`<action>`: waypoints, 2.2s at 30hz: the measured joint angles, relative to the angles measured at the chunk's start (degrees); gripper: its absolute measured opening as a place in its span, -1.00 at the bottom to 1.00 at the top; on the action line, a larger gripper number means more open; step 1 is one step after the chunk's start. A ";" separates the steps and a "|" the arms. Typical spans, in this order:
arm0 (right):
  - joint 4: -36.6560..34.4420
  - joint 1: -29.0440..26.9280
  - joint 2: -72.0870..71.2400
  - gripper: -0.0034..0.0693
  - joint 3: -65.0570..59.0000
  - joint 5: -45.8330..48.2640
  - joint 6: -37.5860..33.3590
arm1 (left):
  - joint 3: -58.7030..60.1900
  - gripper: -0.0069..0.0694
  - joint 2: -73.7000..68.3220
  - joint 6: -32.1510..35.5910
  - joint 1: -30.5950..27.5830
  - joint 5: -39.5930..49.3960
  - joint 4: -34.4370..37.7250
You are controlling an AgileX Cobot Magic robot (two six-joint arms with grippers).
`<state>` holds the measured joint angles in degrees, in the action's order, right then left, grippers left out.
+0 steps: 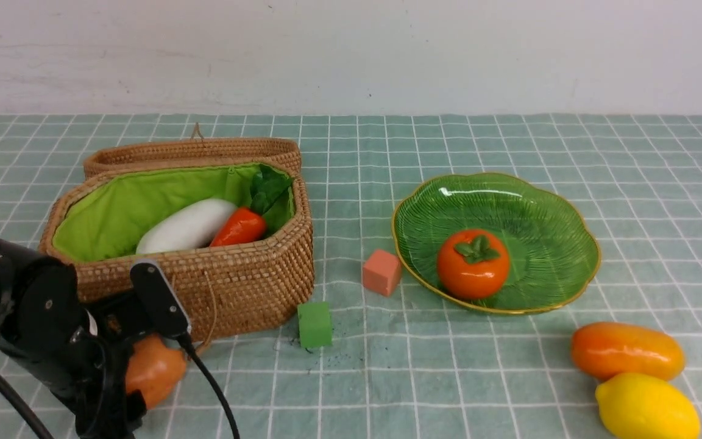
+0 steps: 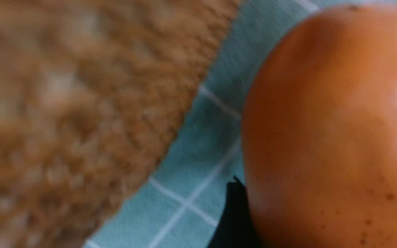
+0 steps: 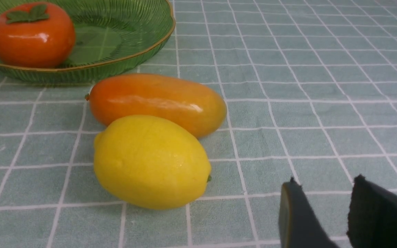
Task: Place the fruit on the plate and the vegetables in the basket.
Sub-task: Grab a potato with your left arm and place it in the basket on the left
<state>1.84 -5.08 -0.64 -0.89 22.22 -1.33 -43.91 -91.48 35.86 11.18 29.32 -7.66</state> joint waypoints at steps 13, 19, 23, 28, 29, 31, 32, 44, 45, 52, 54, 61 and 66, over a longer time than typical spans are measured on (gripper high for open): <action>0.05 0.00 0.00 -0.24 0.00 0.00 0.00 | 0.00 0.53 7.41 0.00 0.00 5.91 0.44; 0.05 0.00 0.00 -0.24 0.00 0.00 0.00 | 0.00 0.53 15.20 0.00 0.00 9.00 2.22; 0.05 0.00 0.00 -0.24 0.00 0.00 0.00 | -2.38 0.53 19.32 -0.73 0.00 11.66 4.60; 0.05 0.00 0.00 -0.24 0.00 0.00 0.00 | -12.44 0.53 19.52 -2.44 0.00 14.84 5.49; 0.05 0.00 0.00 -0.24 0.00 0.00 0.00 | -13.80 0.53 19.20 -2.44 0.00 14.84 5.49; 0.05 0.00 0.00 -0.24 0.00 0.00 0.00 | -19.26 0.53 16.78 -2.61 0.00 11.64 5.16; 0.05 0.00 0.00 -0.24 0.00 0.00 0.00 | -20.12 0.53 15.77 -2.61 0.00 10.01 4.96; 0.05 0.00 0.00 -0.24 0.00 0.00 0.00 | -22.53 0.53 0.44 -7.35 0.00 -2.68 -4.66; 0.05 0.00 0.00 -0.24 0.00 0.00 0.00 | -22.53 0.53 0.28 -8.07 0.00 -2.68 -4.80; 0.11 0.00 0.00 -0.24 0.00 0.00 0.00 | -22.53 0.90 0.20 -15.68 0.00 -2.12 -4.35; 0.10 0.00 0.00 -0.24 0.00 0.00 0.00 | -22.53 0.94 0.20 -16.86 0.00 -1.15 -4.35; 0.11 0.00 0.00 -0.24 0.00 0.00 0.00 | -22.53 0.93 1.33 -17.42 0.00 1.48 -3.94; 0.11 0.00 0.00 -0.24 0.00 0.00 0.00 | -22.53 0.80 9.04 -17.51 0.00 7.06 -1.90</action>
<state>1.95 -5.08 -0.64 -0.89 22.22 -1.33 -66.44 -82.44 18.35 11.18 36.38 -9.55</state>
